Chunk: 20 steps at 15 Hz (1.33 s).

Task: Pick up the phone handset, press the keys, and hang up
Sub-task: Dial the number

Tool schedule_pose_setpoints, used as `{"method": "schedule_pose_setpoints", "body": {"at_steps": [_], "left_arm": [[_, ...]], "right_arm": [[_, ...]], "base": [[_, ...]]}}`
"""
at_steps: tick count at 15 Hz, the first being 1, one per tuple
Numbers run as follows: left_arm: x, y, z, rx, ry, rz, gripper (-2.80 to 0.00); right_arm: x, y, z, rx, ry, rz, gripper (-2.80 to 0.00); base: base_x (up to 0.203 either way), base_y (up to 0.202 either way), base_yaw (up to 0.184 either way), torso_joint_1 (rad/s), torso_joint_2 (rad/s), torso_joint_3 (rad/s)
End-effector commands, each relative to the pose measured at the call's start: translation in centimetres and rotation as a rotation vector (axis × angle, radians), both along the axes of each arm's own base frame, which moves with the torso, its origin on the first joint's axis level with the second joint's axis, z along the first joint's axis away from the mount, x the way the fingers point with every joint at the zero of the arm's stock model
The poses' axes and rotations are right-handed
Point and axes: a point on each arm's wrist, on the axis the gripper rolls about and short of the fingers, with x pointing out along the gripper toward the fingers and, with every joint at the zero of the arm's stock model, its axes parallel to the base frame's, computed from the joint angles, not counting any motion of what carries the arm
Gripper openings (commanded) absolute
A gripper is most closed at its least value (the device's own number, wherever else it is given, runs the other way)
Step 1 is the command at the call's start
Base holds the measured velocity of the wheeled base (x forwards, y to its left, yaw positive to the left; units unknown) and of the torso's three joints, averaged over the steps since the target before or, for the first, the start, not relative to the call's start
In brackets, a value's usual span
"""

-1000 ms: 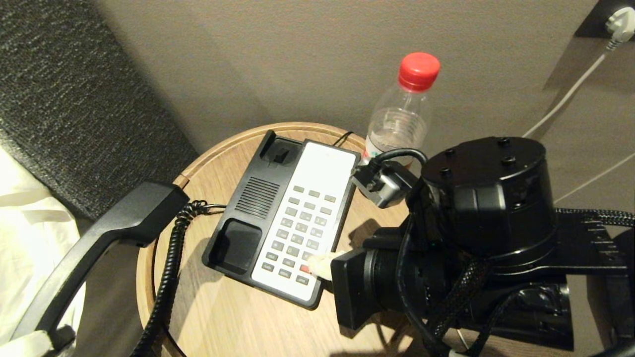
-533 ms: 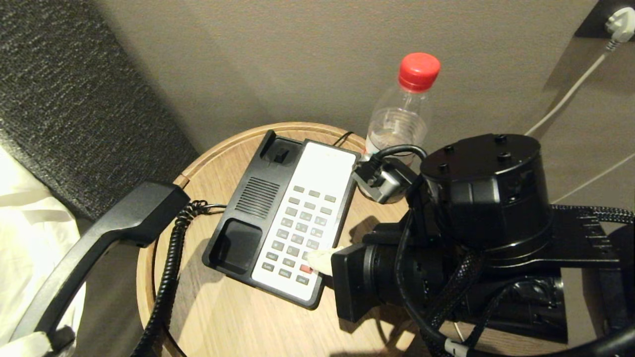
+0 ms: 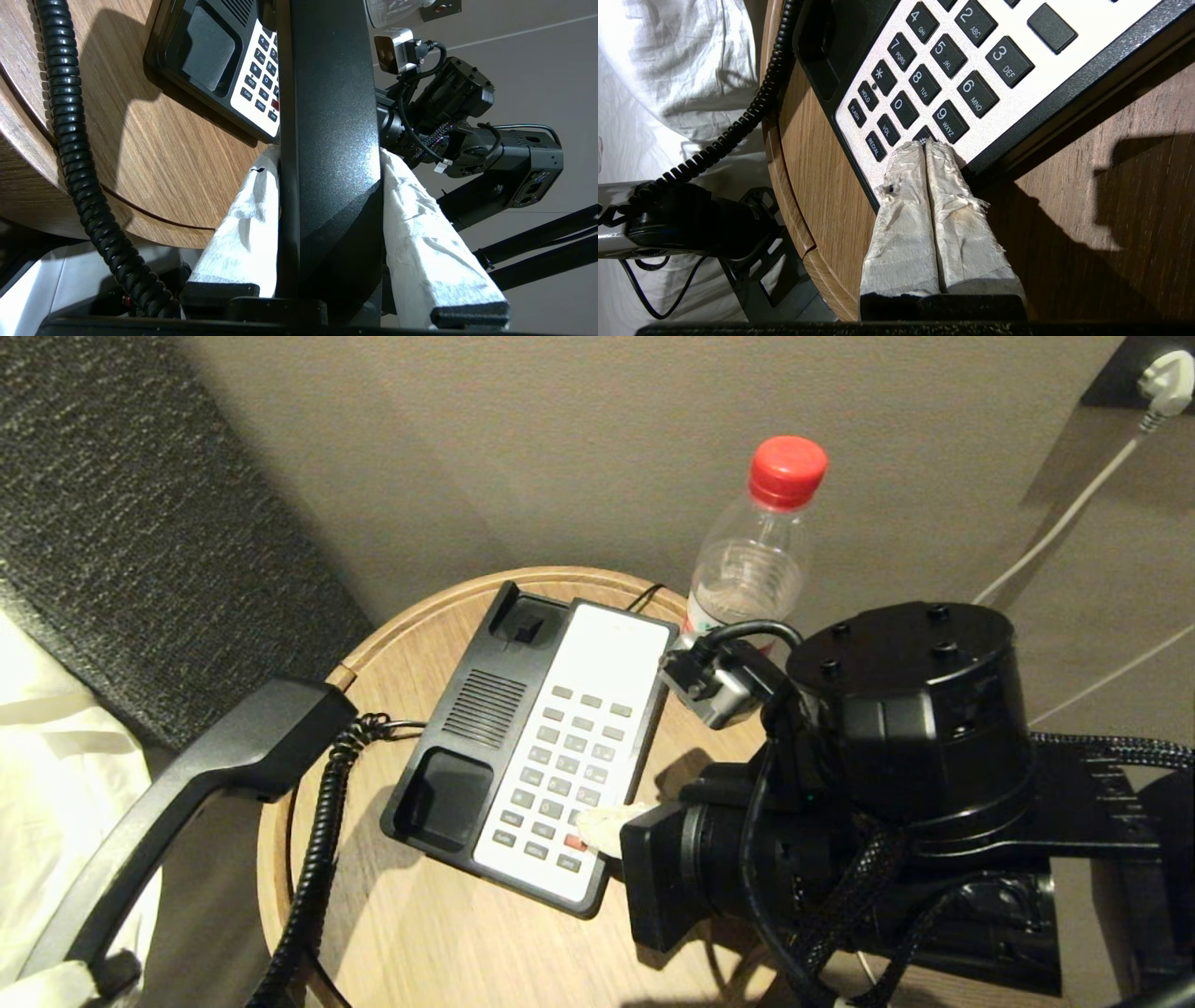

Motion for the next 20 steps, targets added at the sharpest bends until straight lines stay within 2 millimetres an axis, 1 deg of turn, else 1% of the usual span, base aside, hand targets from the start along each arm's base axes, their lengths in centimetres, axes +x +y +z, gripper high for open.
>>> {"method": "schedule_pose_setpoints", "body": {"at_steps": [1, 7, 9, 11, 14, 16, 20], "left_arm": [[0.0, 0.0, 0.0, -0.005, 0.001, -0.001, -2.8], [-0.1, 0.0, 0.0, -0.006, -0.001, -0.001, -2.8], [-0.1, 0.1, 0.0, -0.008, -0.004, -0.001, -2.8], [-0.1, 0.1, 0.0, -0.006, -0.001, -0.002, -2.8], [-0.1, 0.0, -0.1, -0.005, 0.0, -0.002, -2.8], [-0.1, 0.0, -0.1, -0.005, 0.001, -0.002, -2.8], [-0.1, 0.0, -0.2, -0.002, 0.003, -0.008, -2.8]], "right_arm": [[0.2, 0.2, -0.3, -0.007, 0.006, -0.006, -2.8], [0.4, 0.5, -0.5, -0.025, -0.009, -0.015, -2.8], [1.1, -0.3, -0.1, -0.013, -0.015, -0.049, -2.8], [1.3, -0.7, 0.3, -0.005, -0.021, -0.062, -2.8], [1.1, -0.9, 0.7, 0.01, -0.026, -0.059, -2.8], [0.7, -1.3, 1.5, 0.039, -0.034, -0.057, -2.8], [0.1, -1.8, 2.5, 0.079, -0.035, -0.046, -2.8]], "base": [[0.0, 0.0, 0.0, 0.0, 0.0, 0.0], [0.0, 0.0, 0.0, 0.0, 0.0, 0.0], [0.0, 0.0, 0.0, 0.0, 0.0, 0.0], [0.0, 0.0, 0.0, 0.0, 0.0, 0.0], [0.0, 0.0, 0.0, 0.0, 0.0, 0.0], [0.0, 0.0, 0.0, 0.0, 0.0, 0.0], [0.0, 0.0, 0.0, 0.0, 0.0, 0.0]]}}
